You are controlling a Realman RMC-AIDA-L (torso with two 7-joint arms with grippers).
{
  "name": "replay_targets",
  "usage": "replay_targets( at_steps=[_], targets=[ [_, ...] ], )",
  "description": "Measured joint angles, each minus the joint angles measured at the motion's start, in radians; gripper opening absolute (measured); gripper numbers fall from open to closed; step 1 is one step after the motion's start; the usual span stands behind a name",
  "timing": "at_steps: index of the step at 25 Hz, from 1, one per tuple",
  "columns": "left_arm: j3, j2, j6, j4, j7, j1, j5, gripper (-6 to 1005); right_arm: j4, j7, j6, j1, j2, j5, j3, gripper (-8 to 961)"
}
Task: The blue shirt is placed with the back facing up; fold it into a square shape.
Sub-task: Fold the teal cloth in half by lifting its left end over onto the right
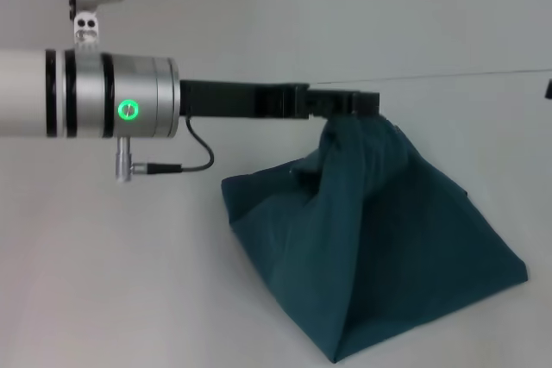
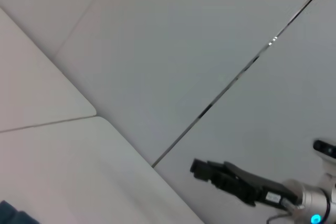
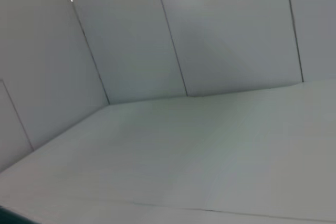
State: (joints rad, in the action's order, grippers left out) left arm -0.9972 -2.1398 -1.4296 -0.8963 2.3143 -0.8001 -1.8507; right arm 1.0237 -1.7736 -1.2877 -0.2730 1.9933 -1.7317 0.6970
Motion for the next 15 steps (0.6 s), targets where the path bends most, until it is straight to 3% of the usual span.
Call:
replay_targets(
  at_steps=[1,4,9,15],
  targets=[
    [-0.002,-0.001,-0.009,0.002,-0.001,0.004,-0.001,886,0.015,-0.015,-0.006,-0.012,0.001,-0.017,-0.008,33],
    [-0.023,-0.013,-0.028,0.01,-0.004,0.008,-0.004,885,0.028,-0.032,-0.017,-0.04,0.004,-0.033,-0.026,257],
    [-0.089,-0.024,-0.036,0.022,-0.002,-0.028,0.001,885,0.029,-0.027,-0.017,-0.063,0.015,-0.04,-0.028,277],
    [-0.164,-0.03,0.033,0.14,-0.006,-0.153,0.005,884,0.027,-0.025,-0.023,-0.06,0.026,-0.074,-0.03,277]
  ],
)
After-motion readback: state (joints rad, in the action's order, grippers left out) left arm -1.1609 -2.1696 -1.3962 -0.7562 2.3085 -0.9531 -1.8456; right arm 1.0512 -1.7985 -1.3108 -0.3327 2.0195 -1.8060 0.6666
